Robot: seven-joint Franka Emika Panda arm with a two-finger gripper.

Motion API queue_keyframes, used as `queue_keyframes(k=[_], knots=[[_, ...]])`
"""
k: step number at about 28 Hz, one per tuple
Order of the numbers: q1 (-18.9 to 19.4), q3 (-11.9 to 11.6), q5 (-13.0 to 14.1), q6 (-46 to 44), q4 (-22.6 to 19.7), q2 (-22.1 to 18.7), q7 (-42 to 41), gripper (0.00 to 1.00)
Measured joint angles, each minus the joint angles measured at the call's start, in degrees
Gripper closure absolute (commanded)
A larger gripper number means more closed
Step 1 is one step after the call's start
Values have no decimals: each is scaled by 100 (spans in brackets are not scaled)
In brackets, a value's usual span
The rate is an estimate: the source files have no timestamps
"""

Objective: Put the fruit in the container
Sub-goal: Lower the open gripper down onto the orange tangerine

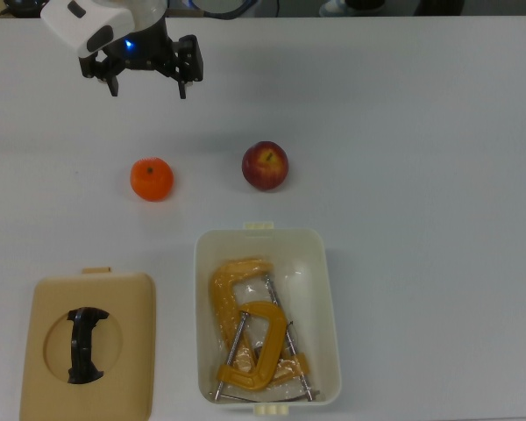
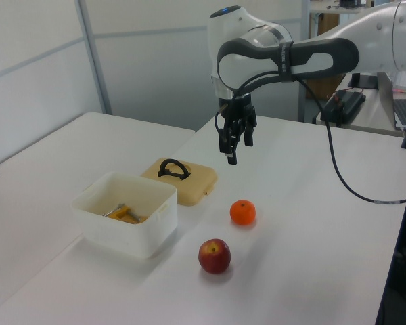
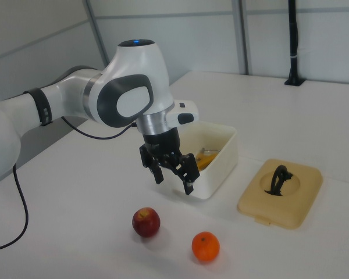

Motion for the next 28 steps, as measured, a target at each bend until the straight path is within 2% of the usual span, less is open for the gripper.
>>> queue_keyframes(k=[4,14,16,21,28], knots=[[-2,-7,-17,423,-118,34,3,0],[-5,-17,-301,1818,-921,373,262,0],[-3,-17,-434,2065,-1044,486,416,0],[0,-12,-749,2377,-1154,744,748,0],[3,-11,-912,2554,-1186,981,816,0]])
